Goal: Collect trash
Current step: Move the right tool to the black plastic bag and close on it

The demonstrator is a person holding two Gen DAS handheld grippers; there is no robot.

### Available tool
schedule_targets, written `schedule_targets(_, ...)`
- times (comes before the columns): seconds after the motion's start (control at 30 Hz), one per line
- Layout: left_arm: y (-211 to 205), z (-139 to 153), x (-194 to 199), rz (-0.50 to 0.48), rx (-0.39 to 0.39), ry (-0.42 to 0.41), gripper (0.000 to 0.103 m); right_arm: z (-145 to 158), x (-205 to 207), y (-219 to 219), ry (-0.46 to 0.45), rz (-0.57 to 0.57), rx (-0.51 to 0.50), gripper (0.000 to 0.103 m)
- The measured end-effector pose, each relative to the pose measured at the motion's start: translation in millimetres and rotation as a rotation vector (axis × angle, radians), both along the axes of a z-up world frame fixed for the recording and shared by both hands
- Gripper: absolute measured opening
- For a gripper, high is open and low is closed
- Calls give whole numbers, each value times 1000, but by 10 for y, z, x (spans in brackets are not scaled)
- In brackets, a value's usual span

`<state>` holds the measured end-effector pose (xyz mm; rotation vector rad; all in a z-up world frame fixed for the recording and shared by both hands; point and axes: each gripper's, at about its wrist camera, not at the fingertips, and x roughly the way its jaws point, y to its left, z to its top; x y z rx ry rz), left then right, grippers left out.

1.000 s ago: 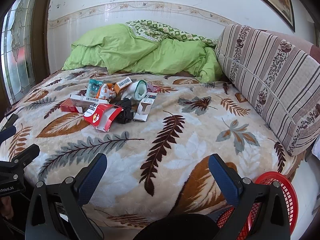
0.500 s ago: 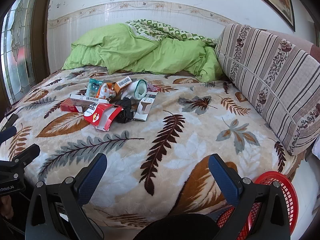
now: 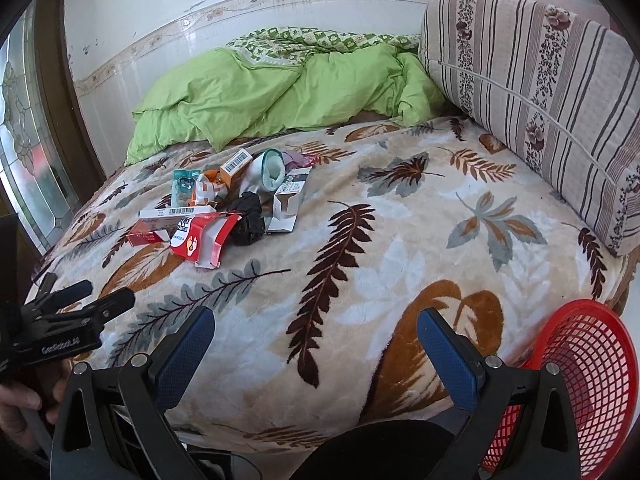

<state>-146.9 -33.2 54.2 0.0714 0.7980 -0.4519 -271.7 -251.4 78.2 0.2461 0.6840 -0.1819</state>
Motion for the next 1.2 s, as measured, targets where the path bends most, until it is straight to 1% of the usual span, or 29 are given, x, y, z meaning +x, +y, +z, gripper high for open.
schedule_targets(0.07, -106, -14, 177, -11, -7, 21, 103, -4, 4, -25, 0, -2, 18, 102)
schedule_targets(0.2, -372, -20, 497, -40, 27, 8, 103, -9, 2, -58, 2, -3, 33, 102)
schedule_targets(0.33, -613, -62, 697, -79, 33, 26, 103, -22, 9, -105, 10, -6, 50, 102)
schedule_targets(0.43, -745, -168, 820, -86, 51, 43, 103, -41, 27, -143, 18, -7, 66, 102)
schedule_targets(0.53, -763, -252, 929, -62, 51, 51, 103, -63, 53, -162, 28, -7, 77, 102)
schedule_targets(0.57, -742, -262, 953, -56, 40, 52, 100, -68, 63, -160, 31, -7, 78, 102)
schedule_targets(0.6, -721, -257, 956, -55, 30, 48, 91, -73, 75, -159, 35, -7, 78, 102)
schedule_targets(0.63, -706, -249, 954, -62, 21, 42, 84, -77, 88, -157, 38, -8, 79, 102)
schedule_targets(0.67, -693, -238, 943, -70, 16, 35, 73, -80, 98, -158, 38, -11, 81, 102)
schedule_targets(0.7, -678, -227, 929, -63, 20, 24, 68, -78, 120, -153, 39, -13, 84, 102)
schedule_targets(0.83, -560, -214, 877, -64, -1, 37, 68, -57, 274, -90, 34, 16, 89, 101)
schedule_targets(0.93, -435, -170, 775, -57, -5, 22, 68, -9, 502, -25, 15, 58, 93, 96)
schedule_targets(1.0, -316, -114, 723, -47, -30, 23, 68, -3, 689, 8, 12, 83, 109, 85)
schedule_targets(1.03, -262, -89, 705, -40, -41, 22, 68, -14, 833, 15, 23, 92, 129, 82)
schedule_targets(1.1, -150, -44, 673, -30, -60, 18, 68, -57, 1089, 40, 46, 115, 168, 70)
schedule_targets(1.2, -26, -10, 659, -13, -61, 7, 68, -146, 1420, 148, 75, 140, 154, 66)
